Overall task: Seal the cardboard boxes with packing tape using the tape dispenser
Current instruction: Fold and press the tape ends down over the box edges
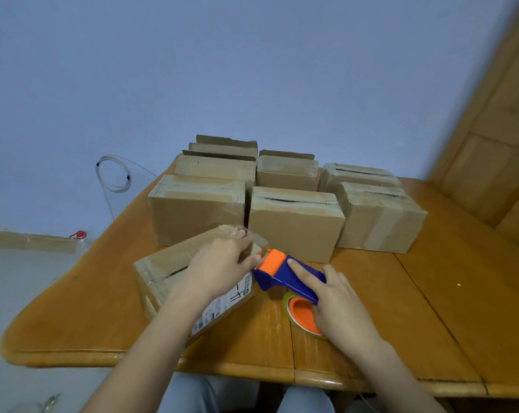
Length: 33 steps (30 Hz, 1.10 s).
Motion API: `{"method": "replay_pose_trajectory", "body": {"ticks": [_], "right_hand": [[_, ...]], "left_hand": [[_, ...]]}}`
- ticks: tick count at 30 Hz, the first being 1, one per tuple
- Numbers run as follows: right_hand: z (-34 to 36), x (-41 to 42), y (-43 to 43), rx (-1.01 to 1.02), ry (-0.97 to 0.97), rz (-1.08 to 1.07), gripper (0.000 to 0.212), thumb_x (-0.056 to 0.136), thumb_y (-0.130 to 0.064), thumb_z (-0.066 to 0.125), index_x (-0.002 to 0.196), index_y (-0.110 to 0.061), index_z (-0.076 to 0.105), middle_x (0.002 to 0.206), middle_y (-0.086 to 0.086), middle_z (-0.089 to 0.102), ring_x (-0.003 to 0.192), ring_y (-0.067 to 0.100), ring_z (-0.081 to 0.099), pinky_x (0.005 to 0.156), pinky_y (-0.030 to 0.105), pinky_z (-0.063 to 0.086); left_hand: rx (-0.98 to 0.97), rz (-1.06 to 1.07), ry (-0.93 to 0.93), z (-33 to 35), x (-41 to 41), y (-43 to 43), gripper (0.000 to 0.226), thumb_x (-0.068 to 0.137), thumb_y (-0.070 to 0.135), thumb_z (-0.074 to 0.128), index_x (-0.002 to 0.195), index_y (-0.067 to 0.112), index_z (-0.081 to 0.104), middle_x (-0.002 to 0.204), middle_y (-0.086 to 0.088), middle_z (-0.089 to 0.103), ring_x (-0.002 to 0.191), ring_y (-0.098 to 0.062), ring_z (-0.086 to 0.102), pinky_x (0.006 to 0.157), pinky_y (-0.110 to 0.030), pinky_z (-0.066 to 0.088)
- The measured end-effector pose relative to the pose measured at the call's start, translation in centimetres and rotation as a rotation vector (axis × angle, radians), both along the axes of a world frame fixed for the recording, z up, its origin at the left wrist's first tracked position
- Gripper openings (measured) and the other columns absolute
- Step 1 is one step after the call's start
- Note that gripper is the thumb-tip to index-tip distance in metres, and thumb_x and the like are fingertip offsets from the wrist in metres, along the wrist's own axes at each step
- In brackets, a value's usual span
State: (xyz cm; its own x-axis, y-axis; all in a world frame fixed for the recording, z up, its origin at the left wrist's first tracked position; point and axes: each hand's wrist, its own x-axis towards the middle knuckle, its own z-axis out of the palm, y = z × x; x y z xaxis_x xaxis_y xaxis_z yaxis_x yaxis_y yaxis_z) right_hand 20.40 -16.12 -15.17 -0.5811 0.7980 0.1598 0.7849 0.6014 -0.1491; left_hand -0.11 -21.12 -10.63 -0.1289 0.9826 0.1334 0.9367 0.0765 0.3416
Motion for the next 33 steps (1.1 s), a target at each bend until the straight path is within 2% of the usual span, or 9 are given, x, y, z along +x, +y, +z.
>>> {"method": "replay_pose_trajectory", "body": {"ticks": [2, 4, 7, 11, 15, 19, 25, 33], "right_hand": [[0.2, -0.1, -0.1, -0.011, -0.031, -0.009, 0.081, 0.097, -0.017, 0.046, 0.145, -0.049, -0.010, 0.132, 0.002, 0.030, 0.115, 0.016, 0.035, 0.094, 0.025, 0.039], [0.7, -0.2, -0.1, 0.005, -0.075, -0.019, 0.079, 0.098, -0.019, 0.045, 0.146, -0.048, -0.011, 0.133, 0.004, 0.030, 0.118, 0.018, 0.034, 0.095, 0.027, 0.037], [1.6, -0.3, 0.0, 0.046, -0.138, -0.026, 0.077, 0.099, -0.022, 0.045, 0.146, -0.046, -0.011, 0.131, 0.007, 0.032, 0.117, 0.022, 0.036, 0.095, 0.031, 0.036], [2.8, -0.6, 0.3, 0.105, -0.238, -0.016, 0.078, 0.099, -0.023, 0.045, 0.146, -0.044, -0.013, 0.128, 0.009, 0.032, 0.114, 0.024, 0.036, 0.092, 0.033, 0.037], [4.0, -0.6, 0.4, 0.202, -0.319, 0.032, 0.075, 0.100, -0.026, 0.042, 0.147, -0.040, -0.014, 0.127, 0.011, 0.031, 0.114, 0.028, 0.036, 0.093, 0.038, 0.037], [4.8, -0.7, 0.3, 0.266, -0.368, 0.058, 0.070, 0.101, -0.027, 0.039, 0.148, -0.039, -0.012, 0.124, 0.012, 0.033, 0.112, 0.030, 0.037, 0.091, 0.039, 0.036], [5.1, -0.7, 0.3, 0.267, -0.381, 0.072, 0.068, 0.101, -0.024, 0.038, 0.149, -0.038, -0.009, 0.125, 0.014, 0.034, 0.113, 0.031, 0.037, 0.092, 0.040, 0.036], [5.9, -0.9, 0.9, 0.308, -0.399, 0.101, 0.063, 0.102, -0.025, 0.035, 0.150, -0.040, -0.003, 0.122, 0.014, 0.037, 0.109, 0.032, 0.039, 0.089, 0.041, 0.036]], "left_hand": [[0.015, 0.076, 0.055, 0.1, 0.8, 0.3, 0.051, 0.096, 0.049, 0.047, 0.140, 0.023, 0.045, 0.153, 0.003, 0.036, 0.132, -0.017, 0.044, 0.090, -0.029, 0.044], [0.050, 0.136, 0.140, 0.1, 1.6, 0.7, 0.050, 0.095, 0.052, 0.047, 0.137, 0.025, 0.046, 0.143, 0.003, 0.048, 0.118, -0.019, 0.055, 0.076, -0.026, 0.043], [0.093, 0.173, 0.178, -0.3, 1.9, 1.1, 0.051, 0.098, 0.049, 0.045, 0.142, 0.025, 0.039, 0.136, 0.003, 0.054, 0.114, -0.021, 0.057, 0.074, -0.028, 0.044], [0.120, 0.213, 0.189, -0.4, 1.8, 1.1, 0.051, 0.098, 0.047, 0.046, 0.140, 0.021, 0.037, 0.118, -0.001, 0.062, 0.101, -0.024, 0.062, 0.063, -0.026, 0.037], [0.120, 0.207, 0.191, -0.4, 2.0, 1.2, 0.052, 0.099, 0.044, 0.045, 0.143, 0.020, 0.033, 0.122, -0.002, 0.062, 0.104, -0.022, 0.062, 0.066, -0.025, 0.037], [0.132, 0.201, 0.208, -0.8, 1.7, 1.4, 0.051, 0.099, 0.044, 0.045, 0.143, 0.019, 0.037, 0.126, -0.003, 0.060, 0.108, -0.023, 0.061, 0.073, -0.029, 0.046], [0.137, 0.223, 0.222, -0.9, 1.7, 1.6, 0.043, 0.098, 0.045, 0.046, 0.132, 0.020, 0.044, 0.116, -0.003, 0.063, 0.103, -0.023, 0.062, 0.066, -0.026, 0.037], [0.149, 0.200, 0.248, -1.2, 1.6, 1.7, 0.036, 0.098, 0.043, 0.046, 0.124, 0.018, 0.049, 0.112, -0.002, 0.064, 0.096, -0.023, 0.063, 0.064, -0.028, 0.043]]}}
